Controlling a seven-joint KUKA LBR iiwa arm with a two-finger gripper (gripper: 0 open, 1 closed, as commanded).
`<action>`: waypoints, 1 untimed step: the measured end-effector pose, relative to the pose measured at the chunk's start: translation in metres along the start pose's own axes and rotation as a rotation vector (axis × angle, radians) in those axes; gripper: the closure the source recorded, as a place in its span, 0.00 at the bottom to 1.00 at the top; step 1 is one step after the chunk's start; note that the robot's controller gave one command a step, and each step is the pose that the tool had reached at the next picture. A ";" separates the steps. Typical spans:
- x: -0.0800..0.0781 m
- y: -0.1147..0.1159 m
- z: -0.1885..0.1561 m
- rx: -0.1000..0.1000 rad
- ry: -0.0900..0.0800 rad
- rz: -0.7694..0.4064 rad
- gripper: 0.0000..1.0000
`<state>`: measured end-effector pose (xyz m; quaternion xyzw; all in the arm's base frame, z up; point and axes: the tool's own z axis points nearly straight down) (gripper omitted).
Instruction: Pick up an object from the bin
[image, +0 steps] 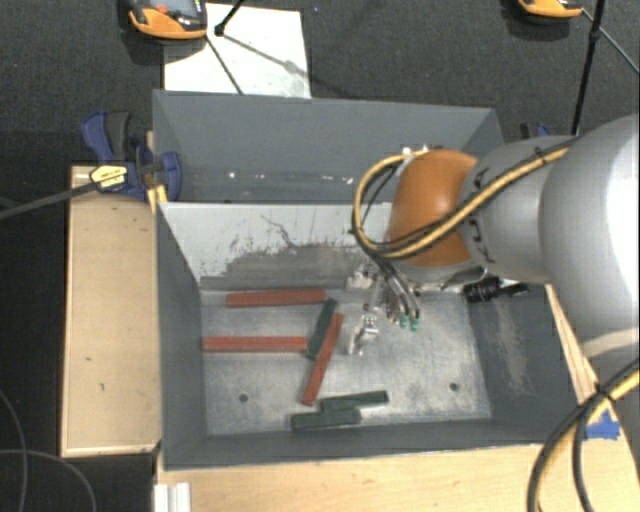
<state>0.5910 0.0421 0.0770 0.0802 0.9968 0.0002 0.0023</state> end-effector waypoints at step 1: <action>0.000 0.000 0.000 0.000 0.000 -0.001 0.00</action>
Offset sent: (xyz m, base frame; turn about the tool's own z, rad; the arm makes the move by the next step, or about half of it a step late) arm -0.0168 0.0523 -0.0070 -0.2536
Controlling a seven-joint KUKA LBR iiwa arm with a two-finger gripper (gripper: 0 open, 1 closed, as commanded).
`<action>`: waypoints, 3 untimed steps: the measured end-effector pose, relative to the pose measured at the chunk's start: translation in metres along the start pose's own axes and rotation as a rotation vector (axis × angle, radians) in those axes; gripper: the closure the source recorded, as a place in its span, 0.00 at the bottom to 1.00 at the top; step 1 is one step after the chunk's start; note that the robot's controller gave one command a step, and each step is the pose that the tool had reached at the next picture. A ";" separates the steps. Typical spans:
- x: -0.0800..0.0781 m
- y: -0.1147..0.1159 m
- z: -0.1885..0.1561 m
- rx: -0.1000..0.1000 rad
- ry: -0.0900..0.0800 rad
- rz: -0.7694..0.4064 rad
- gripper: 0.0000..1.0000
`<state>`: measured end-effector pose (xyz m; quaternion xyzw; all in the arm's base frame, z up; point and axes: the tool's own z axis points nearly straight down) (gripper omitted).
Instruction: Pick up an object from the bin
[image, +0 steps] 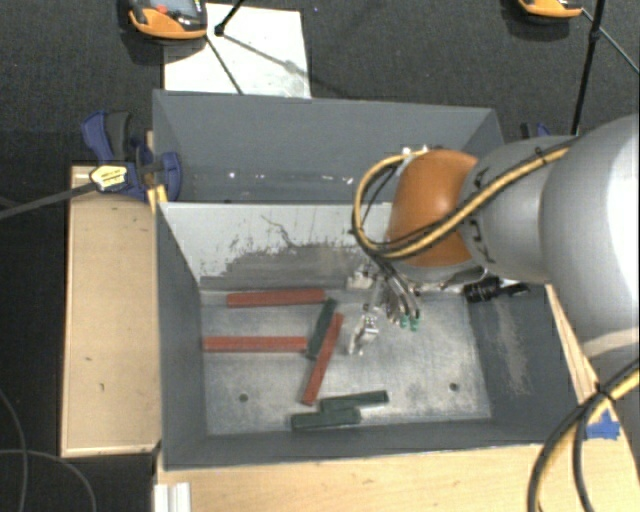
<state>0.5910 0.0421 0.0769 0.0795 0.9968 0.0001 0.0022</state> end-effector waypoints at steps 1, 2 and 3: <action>0.021 0.049 0.002 -0.002 -0.008 -0.251 1.00; 0.021 0.049 0.001 -0.002 -0.008 -0.252 1.00; 0.021 0.049 0.001 -0.001 -0.008 -0.252 1.00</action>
Offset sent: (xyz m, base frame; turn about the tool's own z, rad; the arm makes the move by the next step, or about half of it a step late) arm 0.0000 0.0000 0.0000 0.0000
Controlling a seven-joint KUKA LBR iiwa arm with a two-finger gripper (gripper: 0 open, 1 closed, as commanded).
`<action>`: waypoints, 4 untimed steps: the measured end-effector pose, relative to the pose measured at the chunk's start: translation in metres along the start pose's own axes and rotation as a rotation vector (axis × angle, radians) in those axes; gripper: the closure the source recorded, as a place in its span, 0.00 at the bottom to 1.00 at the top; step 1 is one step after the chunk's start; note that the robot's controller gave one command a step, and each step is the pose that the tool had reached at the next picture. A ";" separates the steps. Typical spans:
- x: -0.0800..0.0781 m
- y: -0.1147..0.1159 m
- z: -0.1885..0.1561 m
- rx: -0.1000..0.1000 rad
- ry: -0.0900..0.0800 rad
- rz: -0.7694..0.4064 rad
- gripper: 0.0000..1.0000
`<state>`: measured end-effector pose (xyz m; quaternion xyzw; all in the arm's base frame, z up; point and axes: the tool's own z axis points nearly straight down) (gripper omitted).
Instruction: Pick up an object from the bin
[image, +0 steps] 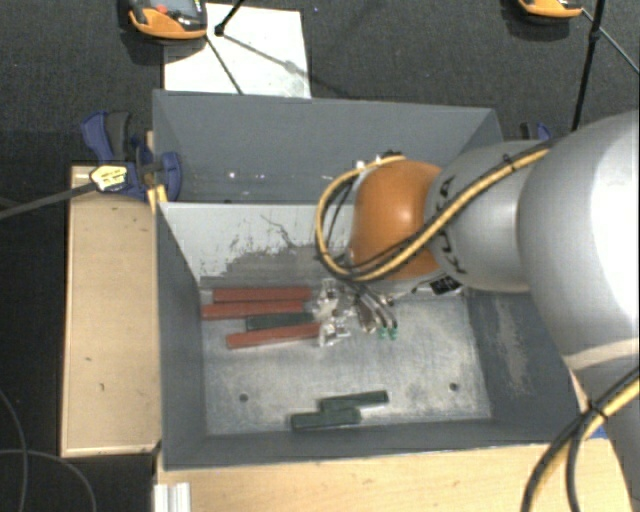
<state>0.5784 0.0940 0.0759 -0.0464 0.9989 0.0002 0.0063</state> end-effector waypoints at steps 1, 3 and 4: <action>0.029 0.003 -0.091 -0.002 0.011 -0.208 1.00; 0.029 0.003 -0.091 -0.002 0.011 -0.210 1.00; 0.029 0.003 -0.091 -0.002 0.011 -0.211 1.00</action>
Offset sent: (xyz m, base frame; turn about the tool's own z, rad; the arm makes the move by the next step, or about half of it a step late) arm 0.0000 0.0000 0.0000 0.0000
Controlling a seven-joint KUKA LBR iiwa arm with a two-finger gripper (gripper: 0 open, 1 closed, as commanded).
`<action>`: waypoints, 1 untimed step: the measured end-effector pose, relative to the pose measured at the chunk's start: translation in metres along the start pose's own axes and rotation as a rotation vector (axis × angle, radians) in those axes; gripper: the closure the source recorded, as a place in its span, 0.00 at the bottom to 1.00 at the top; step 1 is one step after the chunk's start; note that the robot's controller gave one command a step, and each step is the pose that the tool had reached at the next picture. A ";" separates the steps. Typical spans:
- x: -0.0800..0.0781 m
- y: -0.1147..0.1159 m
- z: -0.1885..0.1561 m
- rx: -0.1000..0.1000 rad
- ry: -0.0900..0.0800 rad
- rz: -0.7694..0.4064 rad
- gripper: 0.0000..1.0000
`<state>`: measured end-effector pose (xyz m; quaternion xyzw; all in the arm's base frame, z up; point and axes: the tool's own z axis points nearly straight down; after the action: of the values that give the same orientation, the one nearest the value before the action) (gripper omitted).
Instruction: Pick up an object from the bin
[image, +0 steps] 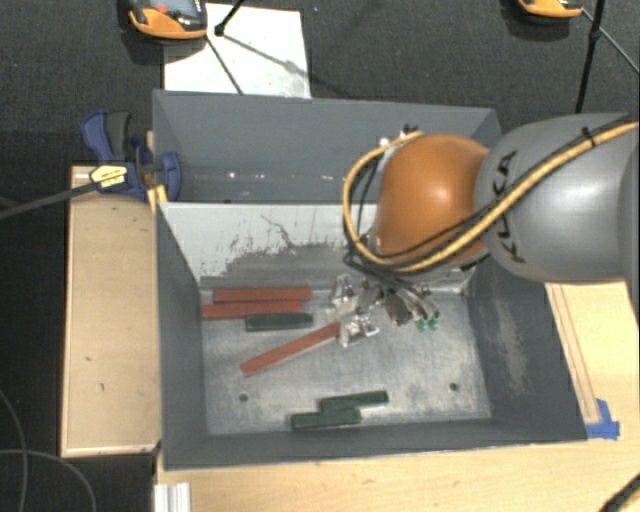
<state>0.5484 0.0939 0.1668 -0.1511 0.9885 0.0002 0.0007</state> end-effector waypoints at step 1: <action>0.000 0.000 0.000 0.000 0.000 0.000 1.00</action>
Offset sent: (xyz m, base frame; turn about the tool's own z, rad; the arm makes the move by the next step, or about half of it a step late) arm 0.0000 0.0000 0.0000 0.0000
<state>0.5484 0.0939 0.1668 -0.1513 0.9885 0.0001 0.0007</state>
